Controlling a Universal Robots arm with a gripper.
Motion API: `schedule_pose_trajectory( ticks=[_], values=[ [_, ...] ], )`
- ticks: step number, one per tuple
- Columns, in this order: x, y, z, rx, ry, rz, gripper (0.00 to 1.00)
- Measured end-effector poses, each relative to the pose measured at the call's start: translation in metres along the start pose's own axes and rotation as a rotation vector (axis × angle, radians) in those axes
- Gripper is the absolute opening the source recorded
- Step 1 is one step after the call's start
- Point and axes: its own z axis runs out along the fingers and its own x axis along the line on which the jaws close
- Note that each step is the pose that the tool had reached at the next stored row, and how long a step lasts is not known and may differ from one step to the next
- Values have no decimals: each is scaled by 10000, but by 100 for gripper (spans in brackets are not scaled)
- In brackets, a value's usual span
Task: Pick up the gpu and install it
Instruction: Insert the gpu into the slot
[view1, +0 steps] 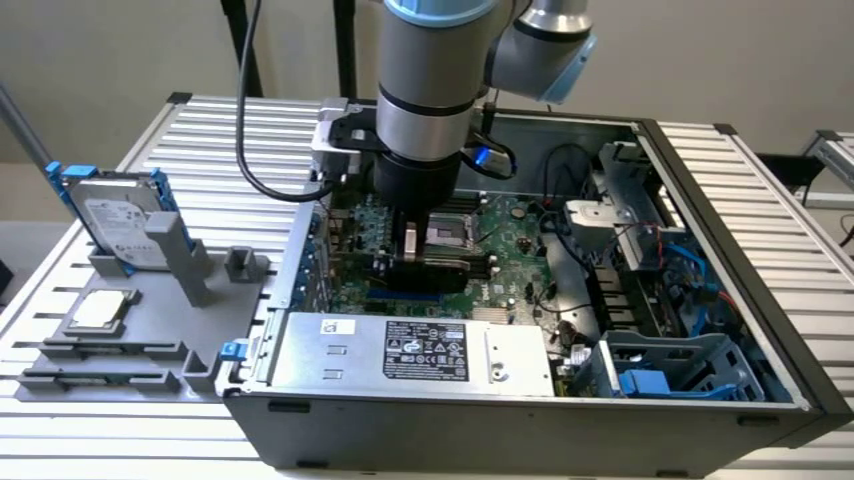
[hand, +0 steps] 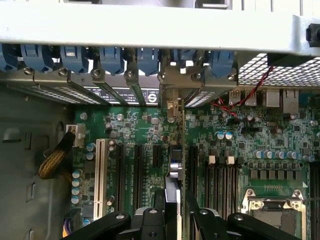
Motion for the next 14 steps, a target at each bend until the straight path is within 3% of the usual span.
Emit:
schedule_pose_trajectory(
  ticks=[14],
  values=[
    [-11, -1, -3, -33, -2, -1, 27]
  ],
)
